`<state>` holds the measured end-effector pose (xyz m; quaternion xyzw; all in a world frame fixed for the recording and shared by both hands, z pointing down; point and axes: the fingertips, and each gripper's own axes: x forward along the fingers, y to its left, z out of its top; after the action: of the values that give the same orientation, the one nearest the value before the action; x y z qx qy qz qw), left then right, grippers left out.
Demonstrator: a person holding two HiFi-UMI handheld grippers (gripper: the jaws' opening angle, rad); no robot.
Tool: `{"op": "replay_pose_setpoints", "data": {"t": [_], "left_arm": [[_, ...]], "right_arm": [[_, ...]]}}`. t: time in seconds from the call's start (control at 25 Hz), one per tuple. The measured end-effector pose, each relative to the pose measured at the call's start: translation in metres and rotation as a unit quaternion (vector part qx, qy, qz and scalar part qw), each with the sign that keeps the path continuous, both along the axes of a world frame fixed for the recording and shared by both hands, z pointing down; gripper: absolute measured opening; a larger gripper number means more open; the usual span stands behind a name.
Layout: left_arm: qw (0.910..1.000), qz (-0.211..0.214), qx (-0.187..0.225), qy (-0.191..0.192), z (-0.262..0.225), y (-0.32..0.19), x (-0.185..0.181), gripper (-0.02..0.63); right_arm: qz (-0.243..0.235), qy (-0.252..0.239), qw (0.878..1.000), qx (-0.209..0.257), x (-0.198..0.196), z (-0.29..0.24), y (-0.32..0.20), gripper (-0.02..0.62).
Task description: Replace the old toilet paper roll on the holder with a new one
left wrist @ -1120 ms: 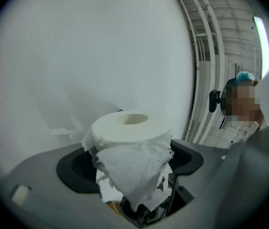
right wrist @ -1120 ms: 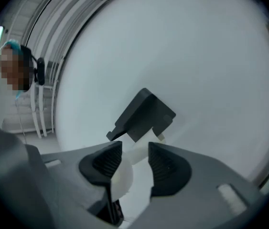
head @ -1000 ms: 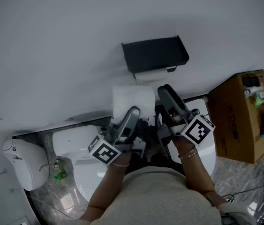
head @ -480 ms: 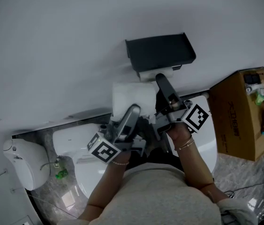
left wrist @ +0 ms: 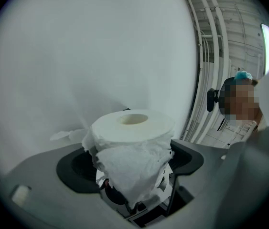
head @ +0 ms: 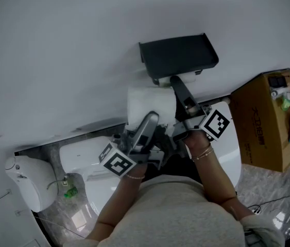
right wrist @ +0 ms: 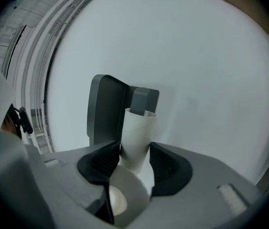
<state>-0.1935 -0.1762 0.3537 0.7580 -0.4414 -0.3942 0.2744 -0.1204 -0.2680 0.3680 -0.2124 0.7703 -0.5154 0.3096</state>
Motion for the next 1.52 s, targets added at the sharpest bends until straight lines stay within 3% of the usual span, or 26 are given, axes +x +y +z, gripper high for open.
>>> {"op": "replay_pose_setpoints", "data": {"t": [0.08, 0.76, 1.52], "left_arm": [[1.0, 0.005, 0.0, 0.001, 0.001, 0.0, 0.001, 0.439], [0.9988, 0.045, 0.008, 0.019, 0.002, -0.005, 0.007, 0.439], [0.9991, 0.025, -0.017, 0.028, 0.009, 0.0, 0.006, 0.439]], "right_arm": [[0.003, 0.002, 1.0, 0.007, 0.0, -0.002, 0.0, 0.193], [0.054, 0.015, 0.998, 0.007, 0.028, -0.001, -0.011, 0.19], [0.049, 0.034, 0.998, 0.001, 0.028, -0.003, -0.013, 0.187]]}}
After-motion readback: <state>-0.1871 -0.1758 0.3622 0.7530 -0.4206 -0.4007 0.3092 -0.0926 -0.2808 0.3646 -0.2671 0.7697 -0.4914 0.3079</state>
